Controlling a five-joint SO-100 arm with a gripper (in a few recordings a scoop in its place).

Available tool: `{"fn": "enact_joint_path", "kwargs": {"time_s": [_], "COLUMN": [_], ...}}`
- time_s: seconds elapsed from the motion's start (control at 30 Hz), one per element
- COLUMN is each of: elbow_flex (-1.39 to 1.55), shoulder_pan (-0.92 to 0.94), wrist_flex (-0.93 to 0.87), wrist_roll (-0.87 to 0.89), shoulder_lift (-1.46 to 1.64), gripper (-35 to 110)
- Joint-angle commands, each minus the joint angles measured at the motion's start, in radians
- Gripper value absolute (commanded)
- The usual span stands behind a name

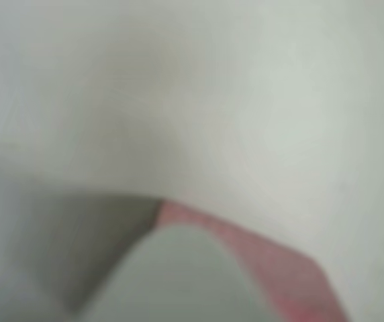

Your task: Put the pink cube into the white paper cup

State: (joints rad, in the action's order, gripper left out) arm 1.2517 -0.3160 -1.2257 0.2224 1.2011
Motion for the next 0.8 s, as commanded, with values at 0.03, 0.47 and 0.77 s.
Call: {"fn": "enact_joint_path", "kwargs": {"time_s": [0.03,0.47,0.77], "elbow_flex": [-0.109,-0.118,-0.117], "shoulder_pan": [0.000,-0.012,-0.012], "wrist_flex": [0.003,-0.002,-0.078], "wrist_roll": [-0.002,-0.002,-0.034], "shoulder_lift": [0.023,-0.048,0.018], "gripper": [45,17,7]}}
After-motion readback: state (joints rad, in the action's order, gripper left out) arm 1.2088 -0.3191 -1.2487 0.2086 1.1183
